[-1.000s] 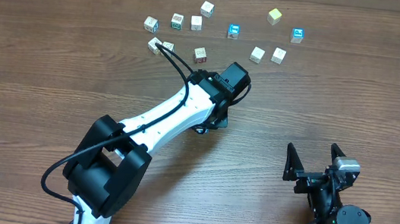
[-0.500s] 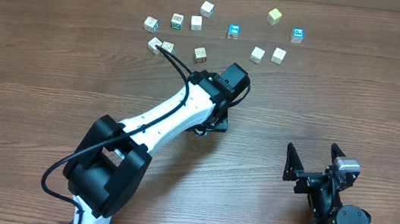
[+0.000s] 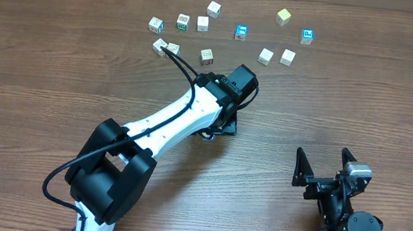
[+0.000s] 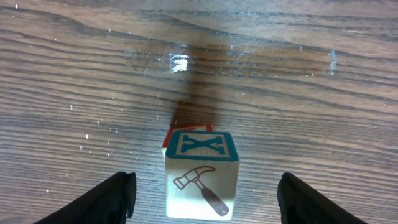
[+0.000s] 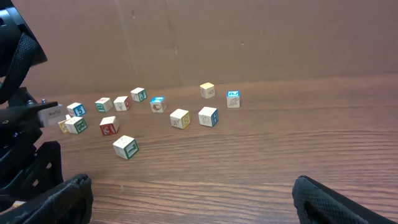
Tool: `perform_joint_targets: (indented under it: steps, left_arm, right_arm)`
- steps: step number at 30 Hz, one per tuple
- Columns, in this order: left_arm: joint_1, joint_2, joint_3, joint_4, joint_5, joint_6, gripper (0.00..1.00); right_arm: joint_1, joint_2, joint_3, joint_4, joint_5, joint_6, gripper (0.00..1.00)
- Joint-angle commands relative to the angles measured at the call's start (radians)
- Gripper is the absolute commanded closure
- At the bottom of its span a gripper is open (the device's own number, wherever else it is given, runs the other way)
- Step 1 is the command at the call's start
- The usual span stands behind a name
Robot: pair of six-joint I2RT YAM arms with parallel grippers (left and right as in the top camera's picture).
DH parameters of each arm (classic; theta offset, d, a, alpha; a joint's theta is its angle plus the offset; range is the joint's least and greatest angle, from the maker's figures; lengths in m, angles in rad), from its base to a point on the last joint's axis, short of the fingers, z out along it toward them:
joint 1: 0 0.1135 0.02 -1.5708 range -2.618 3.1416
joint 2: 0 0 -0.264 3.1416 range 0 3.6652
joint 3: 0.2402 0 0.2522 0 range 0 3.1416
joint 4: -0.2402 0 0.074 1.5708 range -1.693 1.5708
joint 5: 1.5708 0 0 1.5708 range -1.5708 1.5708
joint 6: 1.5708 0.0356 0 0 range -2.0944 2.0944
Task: Form a tower
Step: 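Open the left gripper and release the hammer block on the '2' block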
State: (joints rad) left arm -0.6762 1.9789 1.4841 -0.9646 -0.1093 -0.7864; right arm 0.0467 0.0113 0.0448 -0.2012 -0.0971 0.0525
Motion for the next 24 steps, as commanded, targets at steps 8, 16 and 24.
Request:
perform_joint_targets:
  steps: [8, 16, 24]
  left_arm:
    - [0.003, -0.021, -0.098, 0.125, -0.022, -0.015, 0.37]
    - [0.011, -0.021, -0.153, 0.207, -0.032, -0.024, 0.48]
    - [0.007, -0.021, -0.156, 0.215, -0.013, -0.022, 0.74]
  right_arm:
    - [0.005, -0.005, 0.022, -0.016, -0.001, 0.004, 0.0]
    - [0.005, -0.005, 0.022, -0.016, -0.001, 0.004, 0.0]
    - [0.005, -0.005, 0.022, -0.016, -0.001, 0.004, 0.0]
